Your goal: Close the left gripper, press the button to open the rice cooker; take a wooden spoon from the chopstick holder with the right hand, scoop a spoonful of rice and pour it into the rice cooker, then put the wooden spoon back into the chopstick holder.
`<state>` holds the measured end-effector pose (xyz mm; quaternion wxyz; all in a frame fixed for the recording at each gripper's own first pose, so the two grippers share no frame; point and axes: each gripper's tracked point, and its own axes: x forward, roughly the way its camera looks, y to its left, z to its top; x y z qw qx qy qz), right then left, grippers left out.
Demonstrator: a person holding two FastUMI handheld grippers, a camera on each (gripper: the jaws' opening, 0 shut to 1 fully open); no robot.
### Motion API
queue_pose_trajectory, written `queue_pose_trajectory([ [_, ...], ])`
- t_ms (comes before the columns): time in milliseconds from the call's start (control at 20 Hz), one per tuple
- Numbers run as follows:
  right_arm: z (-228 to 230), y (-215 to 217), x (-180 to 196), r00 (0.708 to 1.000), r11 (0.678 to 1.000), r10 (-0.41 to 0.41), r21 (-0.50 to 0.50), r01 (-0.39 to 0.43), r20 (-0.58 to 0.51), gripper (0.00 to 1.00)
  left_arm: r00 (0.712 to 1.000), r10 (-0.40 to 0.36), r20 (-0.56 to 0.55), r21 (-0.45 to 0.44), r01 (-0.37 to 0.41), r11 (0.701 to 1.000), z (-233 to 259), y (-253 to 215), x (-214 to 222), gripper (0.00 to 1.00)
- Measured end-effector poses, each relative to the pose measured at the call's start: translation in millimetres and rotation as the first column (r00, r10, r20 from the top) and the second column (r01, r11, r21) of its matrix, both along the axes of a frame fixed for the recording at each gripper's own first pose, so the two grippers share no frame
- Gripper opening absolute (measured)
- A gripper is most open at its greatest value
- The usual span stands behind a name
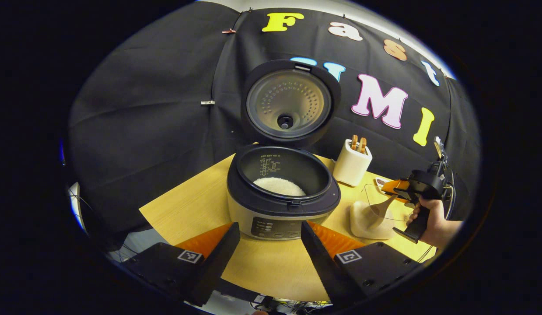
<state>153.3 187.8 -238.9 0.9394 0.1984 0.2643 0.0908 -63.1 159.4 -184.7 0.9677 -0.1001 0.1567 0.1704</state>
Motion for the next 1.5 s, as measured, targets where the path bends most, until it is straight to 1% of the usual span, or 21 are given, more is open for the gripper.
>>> queue_pose_trajectory([
  [100, 2, 5, -3, 0.999, 0.999, -0.01, 0.045, 0.012, -0.035, 0.19, 1.0, -0.013, 0.004, 0.002, 0.013, 1.0, 2, -3, 0, 0.95],
  [300, 7, 0, -5, 0.997, 0.996, -0.036, 0.078, 0.041, -0.062, 0.19, 0.999, -0.035, 0.027, 0.003, 0.035, 0.999, 12, -6, -3, 0.95],
  [400, 11, -12, -5, 0.995, 0.991, -0.071, 0.108, 0.078, -0.07, 0.2, 0.999, -0.044, 0.024, 0.009, 0.044, 0.999, 13, -6, -4, 0.95],
  [550, 11, -37, -9, 0.982, 0.978, -0.153, 0.127, 0.167, -0.111, 0.19, 0.998, -0.055, 0.042, 0.012, 0.055, 0.998, 21, -4, -8, 0.95],
  [650, 17, -58, -12, 0.968, 0.962, -0.215, 0.146, 0.232, -0.127, 0.2, 0.996, -0.065, 0.056, 0.014, 0.064, 0.998, 26, -3, -9, 0.95],
  [700, 21, -67, -12, 0.961, 0.951, -0.243, 0.164, 0.263, -0.134, 0.2, 0.996, -0.074, 0.058, 0.012, 0.073, 0.997, 27, -3, -9, 0.92],
  [750, 26, -74, -14, 0.953, 0.938, -0.268, 0.185, 0.291, -0.142, 0.15, 0.995, -0.084, 0.059, 0.011, 0.084, 0.996, 25, -4, -10, 0.95],
  [800, 31, -82, -14, 0.945, 0.926, -0.291, 0.205, 0.317, -0.147, 0.19, 0.994, -0.096, 0.06, 0.011, 0.095, 0.995, 26, -4, -9, 0.95],
  [950, 48, -103, -15, 0.922, 0.884, -0.349, 0.267, 0.383, -0.168, 0.19, 0.989, -0.13, 0.065, 0.025, 0.128, 0.991, 29, -5, -5, 0.95],
  [1050, 58, -111, -14, 0.909, 0.854, -0.373, 0.314, 0.415, -0.187, 0.19, 0.987, -0.139, 0.08, 0.045, 0.136, 0.99, 36, -3, -4, 0.95],
  [1200, 75, -112, -12, 0.896, 0.802, -0.381, 0.401, 0.443, -0.228, 0.19, 0.985, -0.137, 0.108, 0.047, 0.133, 0.99, 49, -1, -2, 0.95],
  [1300, 89, -102, -14, 0.9, 0.775, -0.36, 0.459, 0.435, -0.247, 0.19, 0.983, -0.13, 0.126, 0.043, 0.126, 0.991, 56, 1, -2, 0.95],
  [1400, 104, -85, -17, 0.913, 0.764, -0.321, 0.501, 0.407, -0.252, 0.19, 0.984, -0.116, 0.138, 0.054, 0.11, 0.992, 64, 7, -2, 0.95],
  [1500, 118, -62, -19, 0.932, 0.77, -0.274, 0.526, 0.361, -0.238, 0.19, 0.983, -0.106, 0.153, 0.065, 0.097, 0.993, 72, 13, -5, 0.95],
])
